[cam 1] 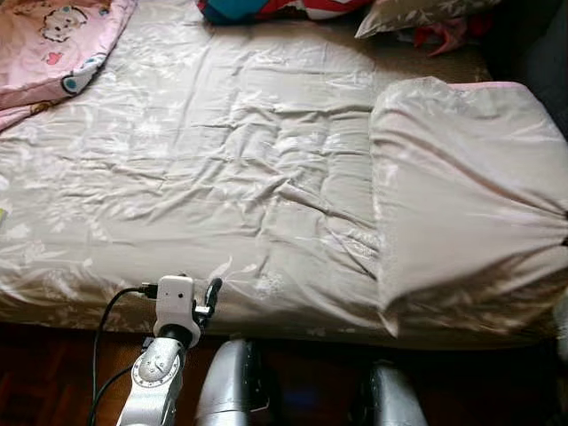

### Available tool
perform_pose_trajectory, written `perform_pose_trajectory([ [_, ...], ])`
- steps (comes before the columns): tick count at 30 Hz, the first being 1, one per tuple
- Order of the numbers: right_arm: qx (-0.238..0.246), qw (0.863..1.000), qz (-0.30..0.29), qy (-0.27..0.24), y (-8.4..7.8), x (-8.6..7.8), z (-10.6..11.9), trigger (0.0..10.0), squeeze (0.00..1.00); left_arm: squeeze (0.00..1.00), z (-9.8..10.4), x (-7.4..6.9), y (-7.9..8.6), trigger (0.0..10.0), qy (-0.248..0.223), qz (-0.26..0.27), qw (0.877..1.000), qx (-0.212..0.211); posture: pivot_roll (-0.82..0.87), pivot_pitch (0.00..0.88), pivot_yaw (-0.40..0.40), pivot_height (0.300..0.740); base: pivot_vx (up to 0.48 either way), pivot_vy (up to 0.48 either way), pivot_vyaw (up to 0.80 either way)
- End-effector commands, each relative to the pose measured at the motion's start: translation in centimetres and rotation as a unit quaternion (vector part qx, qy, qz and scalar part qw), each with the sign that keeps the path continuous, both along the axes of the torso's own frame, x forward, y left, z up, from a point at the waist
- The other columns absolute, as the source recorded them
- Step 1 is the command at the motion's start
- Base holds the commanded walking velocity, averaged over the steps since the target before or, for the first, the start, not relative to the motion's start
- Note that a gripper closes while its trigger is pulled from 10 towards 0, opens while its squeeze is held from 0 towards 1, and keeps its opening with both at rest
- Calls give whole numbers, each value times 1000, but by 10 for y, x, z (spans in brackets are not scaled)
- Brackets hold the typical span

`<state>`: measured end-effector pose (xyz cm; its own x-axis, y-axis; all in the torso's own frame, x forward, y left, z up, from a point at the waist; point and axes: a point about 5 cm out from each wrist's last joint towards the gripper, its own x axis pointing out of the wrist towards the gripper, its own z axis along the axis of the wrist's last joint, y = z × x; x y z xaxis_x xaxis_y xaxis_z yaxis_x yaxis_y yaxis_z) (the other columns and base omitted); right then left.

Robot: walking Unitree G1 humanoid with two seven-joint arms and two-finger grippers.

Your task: Clean up the room

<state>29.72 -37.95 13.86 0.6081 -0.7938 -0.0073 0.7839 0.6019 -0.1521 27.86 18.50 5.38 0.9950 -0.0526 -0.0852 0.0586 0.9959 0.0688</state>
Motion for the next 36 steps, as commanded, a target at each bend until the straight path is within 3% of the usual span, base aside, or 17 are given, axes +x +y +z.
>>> perform_pose_trajectory([
  [1,-22,998,-47,-30,-14,-12,10,10000,0,0,-8,-5,1,10000,18,-1,1000,3,-94,264,16,625,0,0,0],
  [9,7,1000,-21,-23,2,-6,-6,10000,0,0,-9,-5,3,10000,20,-4,1000,6,-89,262,23,625,0,0,0],
  [10,0,999,-30,-33,1,-8,-4,10000,1000,0,-9,-5,3,10000,20,-4,1000,6,-89,262,23,625,0,0,0],
  [12,-27,998,-39,-33,0,-9,0,10000,1000,0,-9,-5,3,10000,21,-5,1000,6,-85,261,25,625,0,0,0],
  [14,-98,993,-21,-60,4,-5,19,10000,1000,0,-10,-5,3,10000,22,-6,1000,6,-85,261,25,625,0,0,0],
  [15,-98,993,-21,-60,4,-5,19,10000,1000,0,-10,-5,3,10000,22,-6,1000,6,-85,261,25,625,0,0,0],
  [16,-114,991,-13,-64,6,-4,23,10000,824,0,-10,-5,3,10000,22,-5,1000,5,-88,260,25,625,0,0,0],
  [17,-133,989,13,-68,13,1,27,10000,0,0,-10,-5,3,10000,23,-5,1000,4,-88,260,25,625,0,0,0],
  [21,-110,986,104,-66,38,17,17,10000,0,0,-12,-5,1,10000,25,-6,1000,1,-92,258,20,625,0,0,0],
  [23,-33,983,168,-70,61,25,-2,10000,0,0,-13,-6,0,10000,27,-3,1000,-3,-96,256,18,625,0,0,0],
  [25,39,964,254,-67,93,30,-26,10000,0,0,-14,-5,1,10000,30,7,999,-13,-97,253,15,625,0,0,0],
  [26,93,943,318,-22,128,22,-63,10000,0,0,-16,-5,6,10000,33,24,999,-21,-91,249,10,635,0,0,0],
  [27,109,938,330,-6,137,18,-75,10000,0,0,-16,-5,9,10000,34,29,999,-23,-91,249,10,640,0,0,0],
  [30,132,931,341,9,148,10,-90,10000,0,0,-17,-6,13,10000,34,38,998,-25,-74,243,5,650,0,0,0],
  [32,170,924,340,36,159,-7,-116,10000,0,0,-20,-7,21,10000,41,58,997,-31,-68,237,8,665,0,0,0],
  [34,183,923,335,45,162,-13,-124,10000,0,0,-22,-9,25,10000,46,65,996,-33,-70,233,9,670,0,0,0],
  [36,203,914,345,70,168,-28,-142,10000,0,0,-33,-15,35,10000,71,78,994,-11,-79,221,11,690,0,0,0],
])
